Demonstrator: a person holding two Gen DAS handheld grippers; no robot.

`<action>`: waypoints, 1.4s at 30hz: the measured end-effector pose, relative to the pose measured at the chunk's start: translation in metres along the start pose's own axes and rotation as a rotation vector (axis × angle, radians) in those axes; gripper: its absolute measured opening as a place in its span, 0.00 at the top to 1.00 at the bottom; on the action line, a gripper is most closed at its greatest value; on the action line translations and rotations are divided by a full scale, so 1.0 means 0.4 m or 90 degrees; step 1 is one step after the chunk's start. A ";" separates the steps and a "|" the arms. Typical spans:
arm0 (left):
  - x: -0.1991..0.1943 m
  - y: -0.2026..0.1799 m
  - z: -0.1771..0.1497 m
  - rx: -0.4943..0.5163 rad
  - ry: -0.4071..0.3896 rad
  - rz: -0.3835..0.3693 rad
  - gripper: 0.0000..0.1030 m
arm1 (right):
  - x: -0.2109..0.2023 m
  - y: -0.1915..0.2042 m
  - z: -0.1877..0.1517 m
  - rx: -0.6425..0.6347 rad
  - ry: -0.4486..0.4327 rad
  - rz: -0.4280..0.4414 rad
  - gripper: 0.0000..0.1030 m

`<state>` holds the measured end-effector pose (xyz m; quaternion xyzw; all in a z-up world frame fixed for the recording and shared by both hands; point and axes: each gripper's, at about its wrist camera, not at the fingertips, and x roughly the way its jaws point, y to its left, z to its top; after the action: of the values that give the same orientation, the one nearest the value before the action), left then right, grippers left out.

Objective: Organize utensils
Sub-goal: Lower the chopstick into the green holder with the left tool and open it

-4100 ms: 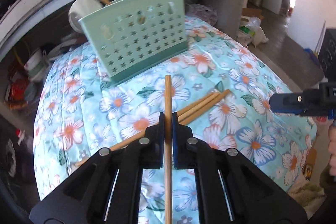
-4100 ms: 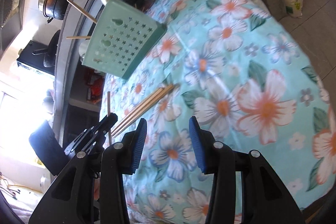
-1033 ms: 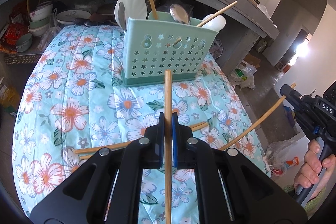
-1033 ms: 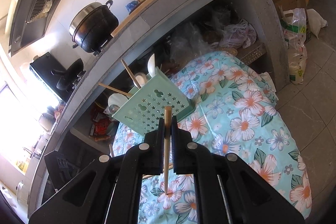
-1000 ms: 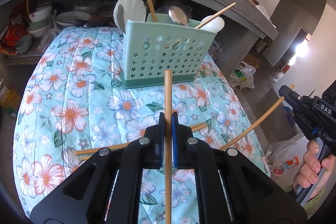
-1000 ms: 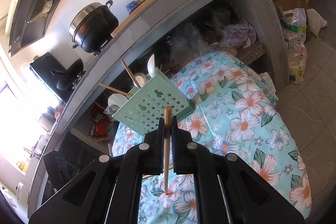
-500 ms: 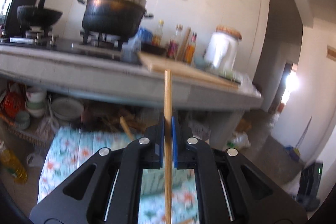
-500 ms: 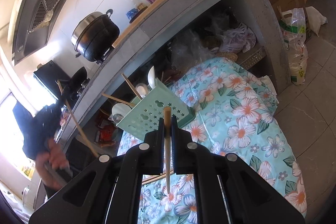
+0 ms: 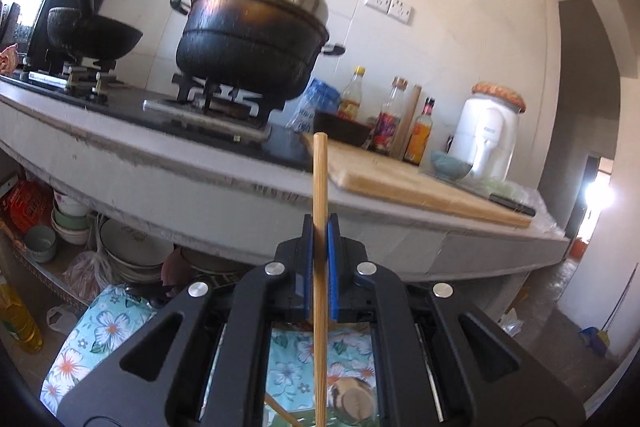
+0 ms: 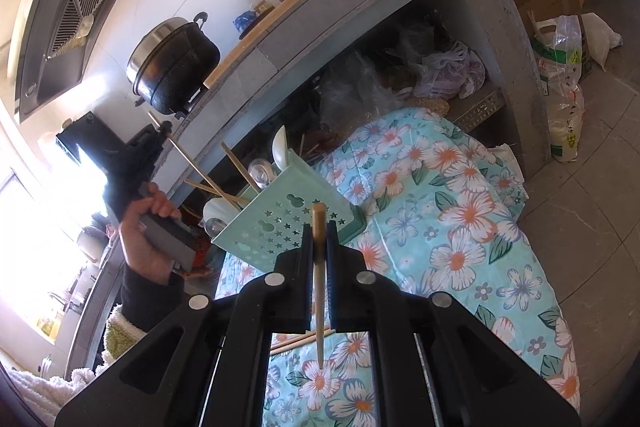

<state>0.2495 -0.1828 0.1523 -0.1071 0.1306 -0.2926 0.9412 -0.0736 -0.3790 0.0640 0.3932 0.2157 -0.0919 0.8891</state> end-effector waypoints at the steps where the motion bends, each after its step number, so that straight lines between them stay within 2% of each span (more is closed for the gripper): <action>1: 0.005 0.002 -0.014 0.004 0.001 0.002 0.95 | 0.003 -0.002 0.001 0.001 0.001 0.000 0.94; 8: 0.026 -0.008 -0.068 0.030 0.009 0.005 0.95 | 0.012 -0.007 0.004 0.001 0.007 -0.003 0.94; 12: 0.030 -0.017 -0.090 0.042 0.056 -0.013 0.94 | 0.010 -0.007 0.005 -0.002 0.004 -0.005 0.94; 14: 0.021 -0.019 -0.101 0.050 0.075 -0.014 0.77 | 0.006 -0.008 0.006 -0.003 0.002 -0.006 0.94; 15: 0.007 -0.019 -0.106 0.054 0.082 -0.013 0.62 | 0.004 -0.007 0.005 -0.004 0.001 -0.007 0.94; 16: -0.009 -0.019 -0.109 0.055 0.083 -0.012 0.56 | 0.001 -0.006 0.005 -0.006 0.000 -0.008 0.94; 17: -0.028 -0.018 -0.112 0.059 0.083 -0.015 0.54 | -0.002 -0.005 0.004 -0.007 -0.001 -0.008 0.94; 19: -0.062 -0.022 -0.116 0.072 0.086 -0.016 0.44 | -0.008 -0.001 0.003 -0.011 -0.003 -0.008 0.94; 26: -0.207 -0.014 -0.137 0.087 0.113 -0.032 0.28 | -0.038 0.046 0.031 -0.054 -0.028 0.012 0.94; 32: -0.303 0.012 -0.196 0.095 0.167 -0.028 0.22 | -0.071 0.180 0.118 -0.160 -0.089 0.054 0.94; 37: -0.363 0.058 -0.261 0.084 0.216 -0.006 0.19 | -0.095 0.339 0.187 -0.272 -0.168 0.101 0.94; 42: -0.402 0.105 -0.311 0.063 0.253 0.018 0.19 | -0.034 0.467 0.216 -0.364 -0.198 0.109 0.94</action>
<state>0.1053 -0.0716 0.0529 0.0011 0.3006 -0.3010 0.9050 0.0033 -0.3172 0.2451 0.1260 0.0606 -0.0114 0.9901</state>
